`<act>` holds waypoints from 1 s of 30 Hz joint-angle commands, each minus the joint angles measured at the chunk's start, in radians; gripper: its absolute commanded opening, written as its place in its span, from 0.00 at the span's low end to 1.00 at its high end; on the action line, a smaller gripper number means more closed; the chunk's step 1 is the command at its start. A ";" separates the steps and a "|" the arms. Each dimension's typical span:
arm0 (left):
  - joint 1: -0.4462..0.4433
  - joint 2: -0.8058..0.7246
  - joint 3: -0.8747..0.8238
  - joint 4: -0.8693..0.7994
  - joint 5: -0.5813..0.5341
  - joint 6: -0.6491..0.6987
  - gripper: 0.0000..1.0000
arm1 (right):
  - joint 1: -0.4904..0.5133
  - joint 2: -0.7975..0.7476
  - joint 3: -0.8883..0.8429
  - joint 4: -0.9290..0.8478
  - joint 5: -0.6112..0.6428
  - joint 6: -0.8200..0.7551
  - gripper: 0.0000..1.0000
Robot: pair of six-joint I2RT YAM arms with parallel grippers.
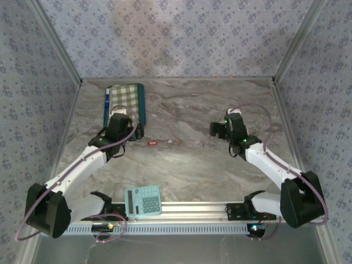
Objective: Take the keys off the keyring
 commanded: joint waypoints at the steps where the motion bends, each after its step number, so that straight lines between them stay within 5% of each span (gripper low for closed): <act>1: 0.055 0.001 0.006 0.040 -0.179 0.165 0.99 | -0.022 -0.018 -0.022 -0.020 0.388 -0.038 1.00; 7: 0.267 0.115 -0.108 0.292 -0.146 0.227 0.99 | -0.187 0.106 -0.074 0.180 0.455 -0.096 1.00; 13: 0.291 0.270 -0.237 0.647 -0.164 0.330 0.99 | -0.203 0.231 -0.179 0.553 0.448 -0.243 1.00; 16: 0.291 0.257 -0.323 0.885 -0.086 0.381 0.99 | -0.221 0.232 -0.316 0.878 0.260 -0.368 1.00; 20: 0.296 0.360 -0.449 1.278 -0.013 0.478 0.99 | -0.287 0.241 -0.364 0.932 0.048 -0.360 1.00; 22: 0.356 0.351 -0.463 1.238 0.030 0.391 0.99 | -0.361 0.326 -0.385 1.062 -0.110 -0.364 1.00; 23: 0.369 0.426 -0.471 1.349 0.011 0.389 0.99 | -0.355 0.345 -0.375 1.092 -0.108 -0.379 1.00; 24: 0.366 0.446 -0.457 1.383 0.011 0.402 0.99 | -0.348 0.298 -0.341 0.939 -0.114 -0.383 1.00; 25: 0.359 0.390 -0.395 1.168 0.009 0.382 0.99 | -0.352 0.313 -0.343 0.954 -0.135 -0.381 1.00; 27: 0.397 0.428 -0.412 1.257 0.039 0.366 0.99 | -0.316 0.315 -0.365 1.019 -0.027 -0.393 1.00; 29: 0.391 0.397 -0.387 1.143 0.034 0.355 0.99 | -0.323 0.321 -0.361 1.020 -0.039 -0.389 1.00; 30: 0.389 0.416 -0.403 1.211 0.027 0.365 0.99 | -0.334 0.312 -0.351 0.977 -0.064 -0.380 1.00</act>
